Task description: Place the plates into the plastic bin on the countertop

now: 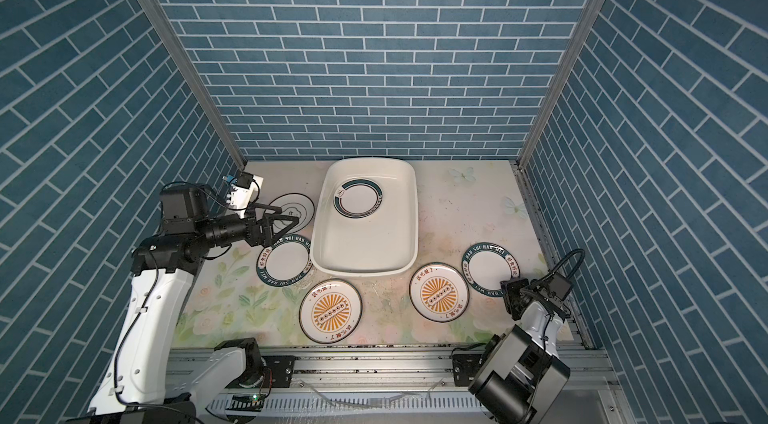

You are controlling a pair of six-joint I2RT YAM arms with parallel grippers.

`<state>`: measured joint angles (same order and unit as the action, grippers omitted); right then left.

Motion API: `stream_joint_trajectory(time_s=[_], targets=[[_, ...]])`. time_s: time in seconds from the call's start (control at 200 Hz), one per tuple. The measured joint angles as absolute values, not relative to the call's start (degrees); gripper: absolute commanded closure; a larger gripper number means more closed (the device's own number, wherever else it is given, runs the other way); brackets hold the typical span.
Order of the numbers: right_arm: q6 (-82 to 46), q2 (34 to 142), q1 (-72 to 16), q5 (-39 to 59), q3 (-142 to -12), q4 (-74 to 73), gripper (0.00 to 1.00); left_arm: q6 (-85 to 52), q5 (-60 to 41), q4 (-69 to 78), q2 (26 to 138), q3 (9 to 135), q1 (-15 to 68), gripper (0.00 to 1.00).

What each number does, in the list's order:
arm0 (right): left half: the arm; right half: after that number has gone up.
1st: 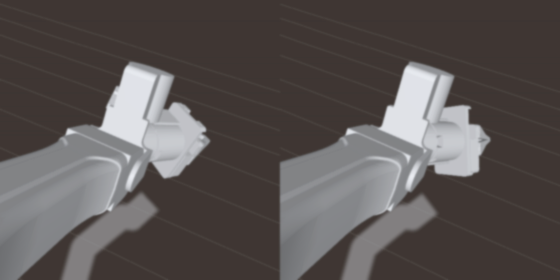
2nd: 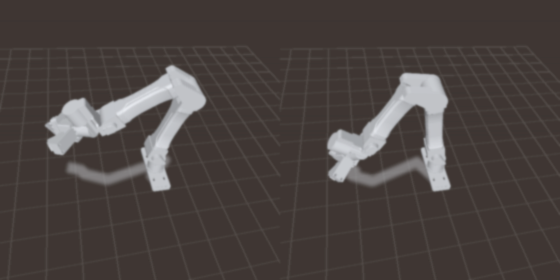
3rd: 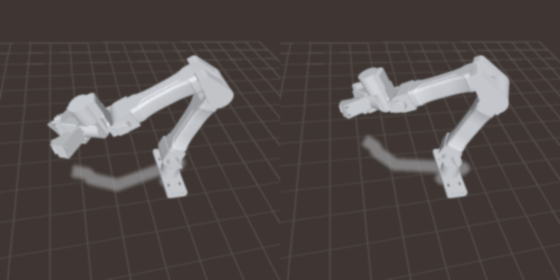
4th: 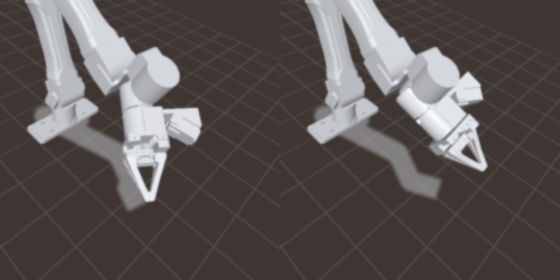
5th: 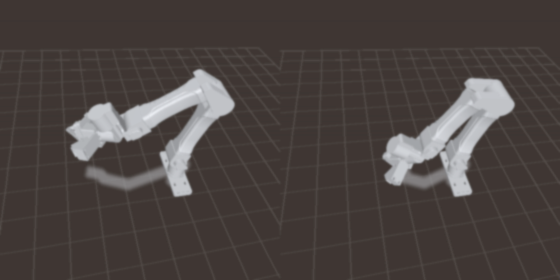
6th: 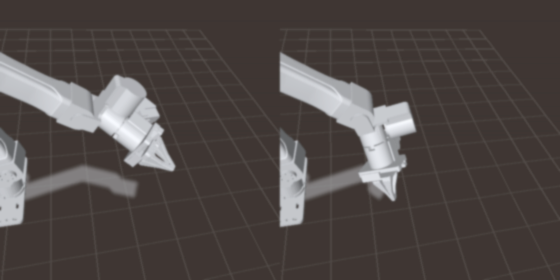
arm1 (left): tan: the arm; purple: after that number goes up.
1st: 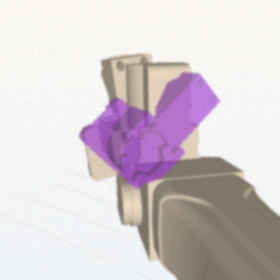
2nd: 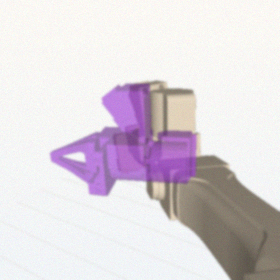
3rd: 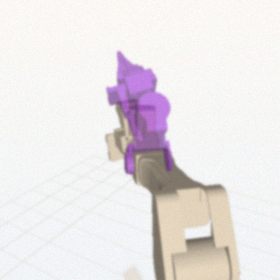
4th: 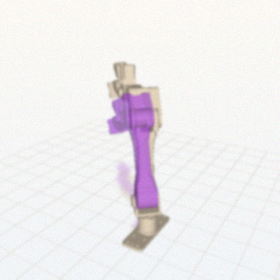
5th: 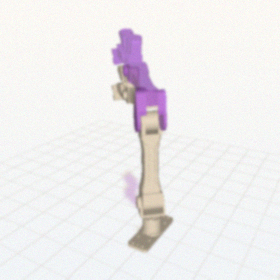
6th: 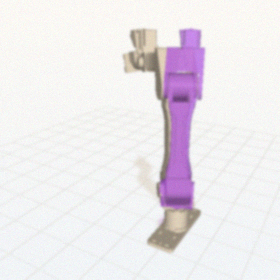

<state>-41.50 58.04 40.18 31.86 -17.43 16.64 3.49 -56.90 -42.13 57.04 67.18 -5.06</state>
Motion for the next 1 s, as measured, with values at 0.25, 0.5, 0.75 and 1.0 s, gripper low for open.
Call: stream_joint_trajectory(time_s=[0.25, 0.5, 0.75, 1.0], targets=[[-41.5, 58.6, 40.2, 32.6, -17.4, 16.1, 0.7, 3.5, -56.9, -42.1, 57.0, 67.2, -5.1, 0.0], [-41.5, 58.6, 40.2, 33.8, -17.1, 15.0, 0.72, 3.5, -56.9, -42.1, 57.0, 67.2, -5.1, 0.0], [-41.5, 58.6, 40.5, 34.9, -16.9, 13.6, 0.73, 3.5, -56.9, -42.1, 57.0, 67.2, -5.1, 0.0], [-41.7, 58.9, 40.6, 36.1, -16.8, 12.0, 0.79, 3.5, -56.9, -42.1, 56.8, 67.2, -5.1, 0.01]])
